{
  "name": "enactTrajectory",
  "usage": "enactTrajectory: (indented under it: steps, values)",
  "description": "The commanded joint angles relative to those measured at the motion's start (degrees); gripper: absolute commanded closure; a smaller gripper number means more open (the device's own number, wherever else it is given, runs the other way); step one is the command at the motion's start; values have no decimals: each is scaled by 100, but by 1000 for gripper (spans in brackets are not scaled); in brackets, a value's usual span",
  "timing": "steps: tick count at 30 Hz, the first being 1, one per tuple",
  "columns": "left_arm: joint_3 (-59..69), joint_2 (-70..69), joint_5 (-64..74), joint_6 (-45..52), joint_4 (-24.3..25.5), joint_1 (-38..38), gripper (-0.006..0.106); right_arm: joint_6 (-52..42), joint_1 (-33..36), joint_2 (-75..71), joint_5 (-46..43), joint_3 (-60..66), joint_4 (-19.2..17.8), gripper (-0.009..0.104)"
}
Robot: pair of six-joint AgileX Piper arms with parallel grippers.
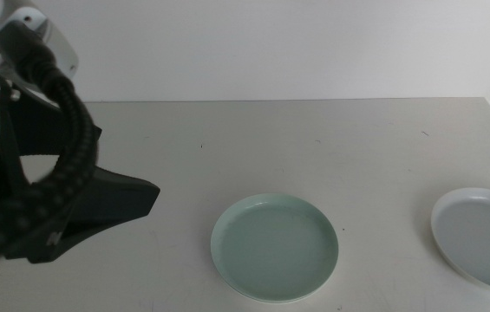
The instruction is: Stack the three bowls on top of each other.
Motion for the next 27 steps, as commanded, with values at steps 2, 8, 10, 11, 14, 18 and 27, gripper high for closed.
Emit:
enactTrajectory:
  steps: [2,8,10,11,14,18,27]
  values:
    - [-173,-32,-269,-19,-146,-28,-5,-7,-39,322,-211,-215,-127,54]
    - [-173,-32,-269,-19,-146,-28,-5,-30,-200,1119,-117,-359,-197,54]
    - [-173,-32,-269,-19,-146,-28,-5,-30,-465,1381,-104,-464,-65,54]
    - [-173,-32,-269,-19,-146,-28,-5,-30,-590,1479,-104,-502,-1,54]
    - [-173,-32,-269,-19,-146,-28,-5,-30,-1066,1792,-104,-568,197,54]
    - [-173,-32,-269,-19,-146,-28,-5,-113,-1736,2206,-126,-582,396,54]
    - [-173,-32,-269,-19,-118,-28,-5,-1391,-1869,2898,-841,-582,643,49]
